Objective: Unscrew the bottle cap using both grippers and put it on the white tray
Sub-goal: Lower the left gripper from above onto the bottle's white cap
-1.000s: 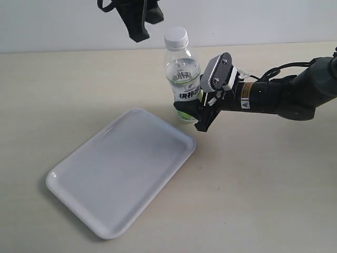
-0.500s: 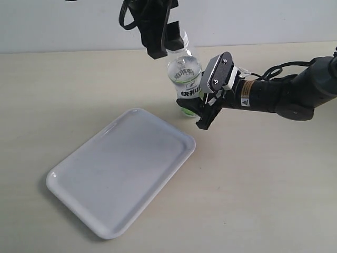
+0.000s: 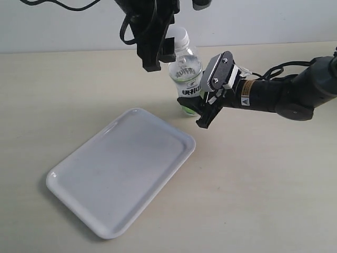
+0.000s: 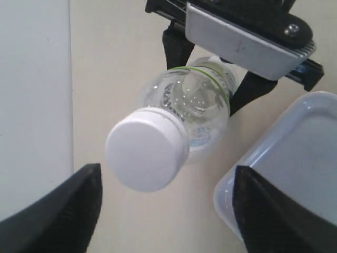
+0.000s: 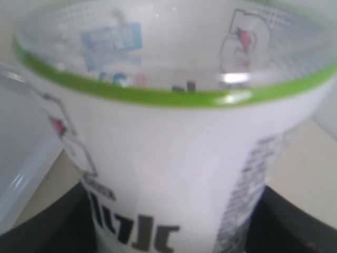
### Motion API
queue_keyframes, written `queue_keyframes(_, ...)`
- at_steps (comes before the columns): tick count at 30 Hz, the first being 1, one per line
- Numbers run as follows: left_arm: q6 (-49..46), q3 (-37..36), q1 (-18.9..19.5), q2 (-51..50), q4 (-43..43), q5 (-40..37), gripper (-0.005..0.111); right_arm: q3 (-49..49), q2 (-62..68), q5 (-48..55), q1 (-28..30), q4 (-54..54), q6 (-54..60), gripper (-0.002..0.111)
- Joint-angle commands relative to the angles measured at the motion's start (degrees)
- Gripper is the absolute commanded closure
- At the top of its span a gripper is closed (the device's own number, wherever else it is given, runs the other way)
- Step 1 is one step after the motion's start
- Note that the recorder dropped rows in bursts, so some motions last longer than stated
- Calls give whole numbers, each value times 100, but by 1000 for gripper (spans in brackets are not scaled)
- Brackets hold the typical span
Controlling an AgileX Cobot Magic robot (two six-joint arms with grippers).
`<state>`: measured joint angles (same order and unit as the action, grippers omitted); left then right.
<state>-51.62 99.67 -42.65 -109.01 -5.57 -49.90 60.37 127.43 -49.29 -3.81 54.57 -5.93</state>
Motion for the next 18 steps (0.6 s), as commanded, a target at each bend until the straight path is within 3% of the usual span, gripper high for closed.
queue_keyframes(1,83,25,-24,15,0,382,39,2,-67,-2,5,6,-335,108)
queue_keyframes(9,28,192,-24,-114,-181,399,39,2,-67,-23,5,110,-464,108)
queue_keyframes(18,62,254,-24,-183,-290,609,39,2,-67,1,5,148,178,108)
